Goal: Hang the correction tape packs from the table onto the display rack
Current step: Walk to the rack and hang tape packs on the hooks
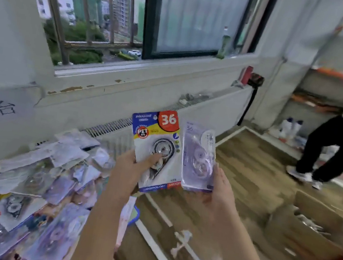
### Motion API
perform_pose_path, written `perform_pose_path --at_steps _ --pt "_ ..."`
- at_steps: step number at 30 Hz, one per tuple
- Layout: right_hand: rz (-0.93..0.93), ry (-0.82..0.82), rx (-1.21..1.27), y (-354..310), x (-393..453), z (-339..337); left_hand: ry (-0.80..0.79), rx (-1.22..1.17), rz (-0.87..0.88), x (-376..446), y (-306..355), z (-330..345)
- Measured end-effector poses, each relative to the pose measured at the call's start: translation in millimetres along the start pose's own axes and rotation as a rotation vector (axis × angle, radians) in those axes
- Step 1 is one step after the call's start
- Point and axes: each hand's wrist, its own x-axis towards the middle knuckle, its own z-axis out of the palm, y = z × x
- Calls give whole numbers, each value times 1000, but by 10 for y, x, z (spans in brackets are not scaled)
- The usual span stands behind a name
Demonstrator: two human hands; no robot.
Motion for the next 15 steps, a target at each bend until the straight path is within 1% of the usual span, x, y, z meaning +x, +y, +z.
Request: perform_pose_path --at_steps 2,6,9,13,15 --pt "-38 40 22 -256 -113 -373 -81 17 9 -44 39 461" --pt "-174 55 -11 -800 -434 -1229 -271 -18 3 -299 164 1496" --pt "-339 212 -8 -1273 -730 -1974 -408 -88 64 -637 278 2363" --pt "-524 401 8 -1961 -1275 -3039 -642 -168 109 -1143 422 3542" --pt "-609 505 -35 -2262 -1599 -3518 -731 -187 138 -1411 486 4108"
